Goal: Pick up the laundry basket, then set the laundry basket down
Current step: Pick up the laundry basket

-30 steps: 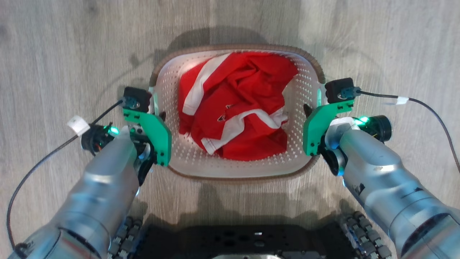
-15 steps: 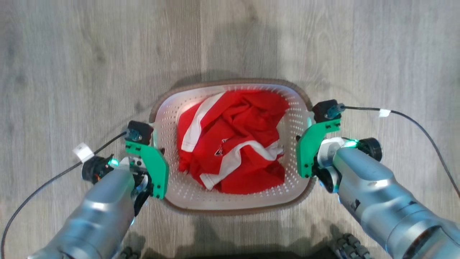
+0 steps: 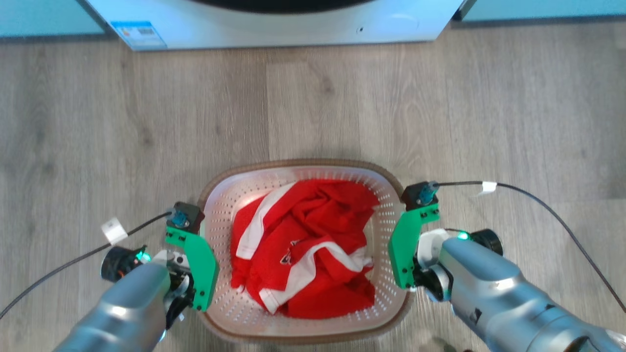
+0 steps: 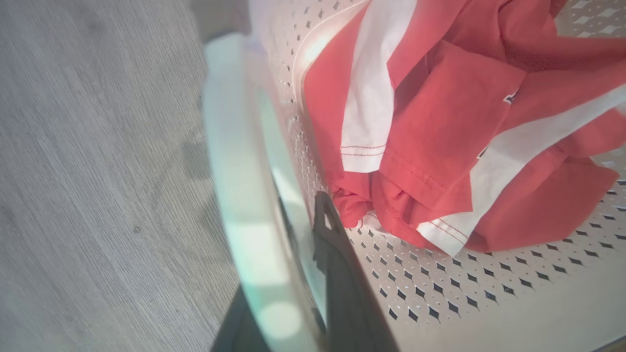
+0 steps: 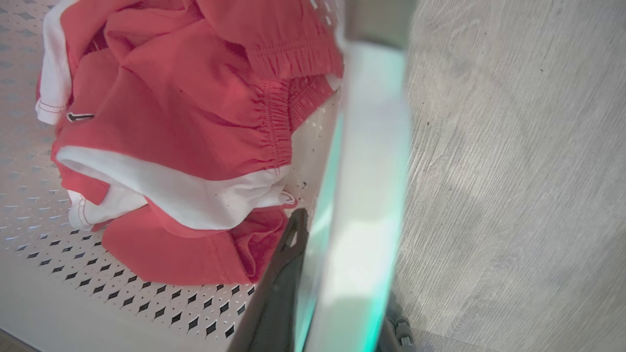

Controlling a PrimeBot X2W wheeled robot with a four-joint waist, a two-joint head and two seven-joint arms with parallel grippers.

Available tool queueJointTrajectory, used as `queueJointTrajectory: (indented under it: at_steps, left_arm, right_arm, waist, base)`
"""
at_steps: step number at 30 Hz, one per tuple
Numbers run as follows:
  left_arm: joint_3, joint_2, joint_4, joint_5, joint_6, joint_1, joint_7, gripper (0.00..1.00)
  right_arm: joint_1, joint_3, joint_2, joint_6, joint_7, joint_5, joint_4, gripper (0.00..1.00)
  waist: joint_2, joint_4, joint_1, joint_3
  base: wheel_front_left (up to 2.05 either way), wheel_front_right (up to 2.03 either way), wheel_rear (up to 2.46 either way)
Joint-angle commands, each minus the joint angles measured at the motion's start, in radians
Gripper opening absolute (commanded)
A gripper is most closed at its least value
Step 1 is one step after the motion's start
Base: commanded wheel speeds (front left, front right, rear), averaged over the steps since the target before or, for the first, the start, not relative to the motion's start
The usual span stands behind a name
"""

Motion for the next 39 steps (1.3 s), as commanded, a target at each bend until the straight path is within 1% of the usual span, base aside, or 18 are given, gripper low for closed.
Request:
queueJointTrajectory:
  at_steps: [1, 11, 21, 26, 31, 39]
  left_arm:
    - [-0.017, 0.034, -0.026, 0.008, -0.007, 0.004, 0.017, 0.00]
    - [-0.078, 0.111, -0.160, -0.001, -0.007, 0.044, 0.121, 0.00]
    - [-0.091, 0.199, -0.331, 0.014, -0.007, 0.117, 0.238, 0.00]
    - [-0.091, 0.241, -0.404, 0.012, -0.006, 0.135, 0.271, 0.00]
    - [-0.091, 0.280, -0.481, 0.003, 0.019, 0.151, 0.299, 0.00]
    - [-0.090, 0.342, -0.637, 0.001, 0.075, 0.177, 0.348, 0.00]
  right_arm:
    - [0.022, 0.028, 0.021, 0.008, 0.001, -0.004, -0.051, 0.00]
    - [0.055, 0.077, 0.021, 0.008, 0.077, 0.024, -0.104, 0.00]
    - [0.082, 0.108, 0.021, 0.008, 0.180, 0.052, -0.139, 0.00]
    - [0.074, 0.101, 0.021, 0.008, 0.208, 0.057, -0.160, 0.00]
    - [0.071, 0.088, 0.015, 0.008, 0.227, 0.053, -0.184, 0.00]
    - [0.086, 0.065, -0.005, 0.008, 0.263, 0.032, -0.231, 0.00]
  waist:
    - [-0.0001, -0.006, 0.0001, -0.037]
    - [-0.0001, -0.013, 0.0001, -0.152]
    - [-0.0001, -0.015, 0.0001, -0.264]
    - [-0.0001, -0.010, 0.0001, -0.300]
    - [-0.0001, -0.002, 0.0001, -0.332]
    - [-0.0001, 0.006, 0.0001, -0.365]
  base:
    - [0.00, 0.00, 0.00]
    - [0.00, 0.00, 0.00]
    - [0.00, 0.00, 0.00]
    - [0.00, 0.00, 0.00]
    - [0.00, 0.00, 0.00]
    - [0.00, 0.00, 0.00]
